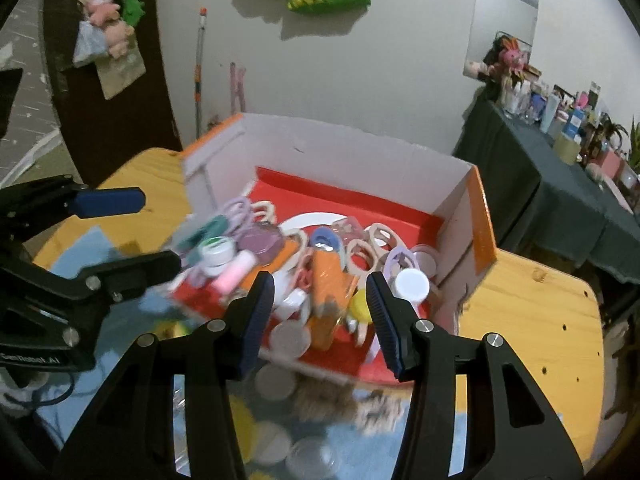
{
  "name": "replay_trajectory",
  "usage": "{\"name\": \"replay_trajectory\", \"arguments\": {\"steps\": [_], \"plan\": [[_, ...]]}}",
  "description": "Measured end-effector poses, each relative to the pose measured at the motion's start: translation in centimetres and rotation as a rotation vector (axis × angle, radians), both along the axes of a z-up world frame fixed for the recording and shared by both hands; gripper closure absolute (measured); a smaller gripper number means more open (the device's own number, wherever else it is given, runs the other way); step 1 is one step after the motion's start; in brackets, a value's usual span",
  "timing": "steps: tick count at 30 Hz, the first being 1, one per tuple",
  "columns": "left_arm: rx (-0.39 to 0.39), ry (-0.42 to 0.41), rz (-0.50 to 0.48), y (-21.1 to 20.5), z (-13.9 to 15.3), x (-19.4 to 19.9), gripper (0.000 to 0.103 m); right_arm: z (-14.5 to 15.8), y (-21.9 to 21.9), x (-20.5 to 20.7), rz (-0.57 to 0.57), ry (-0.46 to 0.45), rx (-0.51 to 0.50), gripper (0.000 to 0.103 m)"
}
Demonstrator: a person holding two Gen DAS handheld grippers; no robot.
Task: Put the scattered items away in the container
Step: 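Withdraw both open tools from the box back over the towel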
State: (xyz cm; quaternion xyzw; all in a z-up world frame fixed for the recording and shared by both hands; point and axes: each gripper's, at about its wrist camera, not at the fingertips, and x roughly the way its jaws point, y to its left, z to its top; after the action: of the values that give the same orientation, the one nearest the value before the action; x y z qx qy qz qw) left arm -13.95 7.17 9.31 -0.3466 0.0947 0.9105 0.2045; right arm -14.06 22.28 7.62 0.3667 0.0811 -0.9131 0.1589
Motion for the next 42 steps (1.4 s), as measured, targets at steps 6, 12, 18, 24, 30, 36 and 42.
{"name": "replay_trajectory", "arguments": {"steps": [6, 12, 18, 24, 30, 36, 42], "plan": [[-0.02, 0.025, -0.047, -0.5, 0.2, 5.1, 0.032, 0.8, 0.0, 5.1, 0.018, 0.036, -0.005, 0.043], [-0.033, 0.013, -0.135, -0.4, -0.9, 9.2, 0.031, 0.3, 0.4, 9.1, 0.041, 0.035, -0.017, 0.043], [-0.066, 0.011, -0.26, 0.1, -3.2, 12.2, 0.031, -0.9, 0.6, 12.7, 0.068, 0.012, -0.057, 0.043], [-0.039, -0.022, -0.384, -0.1, -6.3, 14.0, 0.031, -3.2, -0.1, 16.4, 0.117, -0.023, -0.07, 0.043], [-0.007, -0.043, -0.432, -0.8, -8.9, 14.3, 0.031, -6.2, -1.1, 17.3, 0.123, -0.068, -0.029, 0.043], [-0.001, -0.039, -0.468, -1.0, -9.6, 14.5, 0.031, -7.9, -1.3, 16.9, 0.13, -0.098, -0.029, 0.043], [-0.026, -0.06, -0.486, -1.1, -10.5, 14.2, 0.031, -8.6, -1.3, 16.3, 0.134, -0.108, -0.031, 0.043]]}}
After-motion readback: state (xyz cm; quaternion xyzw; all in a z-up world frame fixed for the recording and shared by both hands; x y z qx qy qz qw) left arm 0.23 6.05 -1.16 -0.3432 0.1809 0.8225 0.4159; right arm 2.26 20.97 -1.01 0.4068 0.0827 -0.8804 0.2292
